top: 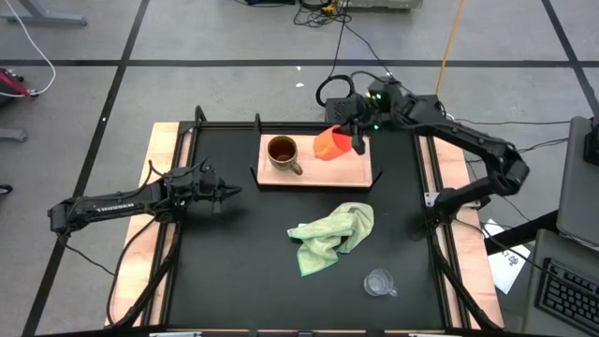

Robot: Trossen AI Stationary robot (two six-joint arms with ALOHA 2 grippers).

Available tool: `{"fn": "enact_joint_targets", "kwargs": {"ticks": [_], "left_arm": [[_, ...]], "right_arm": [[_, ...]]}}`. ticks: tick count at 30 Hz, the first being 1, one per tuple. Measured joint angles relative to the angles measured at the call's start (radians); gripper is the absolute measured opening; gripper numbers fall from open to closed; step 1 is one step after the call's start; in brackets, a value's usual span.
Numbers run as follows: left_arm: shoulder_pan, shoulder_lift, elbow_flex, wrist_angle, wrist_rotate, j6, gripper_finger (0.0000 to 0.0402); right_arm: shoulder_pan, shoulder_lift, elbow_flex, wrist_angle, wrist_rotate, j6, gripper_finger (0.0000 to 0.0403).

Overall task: Stack small to large cups/mugs on shelf
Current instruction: Put the orange mug on the shelf

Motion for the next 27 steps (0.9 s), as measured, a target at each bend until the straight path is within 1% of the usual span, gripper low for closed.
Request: {"fn": "enact_joint_targets", "kwargs": {"ticks": [4, 9, 12, 16, 21, 24, 27], "left_arm": [[0.0, 0.0, 0.0, -0.001, 0.0, 0.003, 0.0003], [0.0, 0.0, 0.0, -0.001, 0.0, 0.003, 0.0003], [0.0, 0.0, 0.0, -0.001, 0.0, 0.007, 0.0003], [0.0, 0.0, 0.0, -0.002, -0.008, 0.01, 0.0003], [0.0, 0.0, 0.0, -0.001, -0.016, 0.01, 0.0003], [0.0, 0.0, 0.0, -0.001, -0.016, 0.009, 0.0003], [0.0, 0.0, 0.0, 0.0, -0.017, 0.009, 0.0003]], "right_arm": [[-0.008, 0.066, 0.058, -0.073, 0.001, -0.063, 0.0004], [-0.018, 0.119, 0.087, -0.145, 0.007, -0.169, 0.0004], [-0.017, 0.143, 0.094, -0.197, 0.059, -0.242, 0.0004], [-0.012, 0.144, 0.096, -0.23, 0.107, -0.327, 0.0004], [-0.003, 0.144, 0.097, -0.235, 0.108, -0.357, 0.0003], [0.01, 0.144, 0.097, -0.271, 0.111, -0.402, 0.0003], [0.025, 0.144, 0.097, -0.284, 0.113, -0.407, 0.0003]]}}
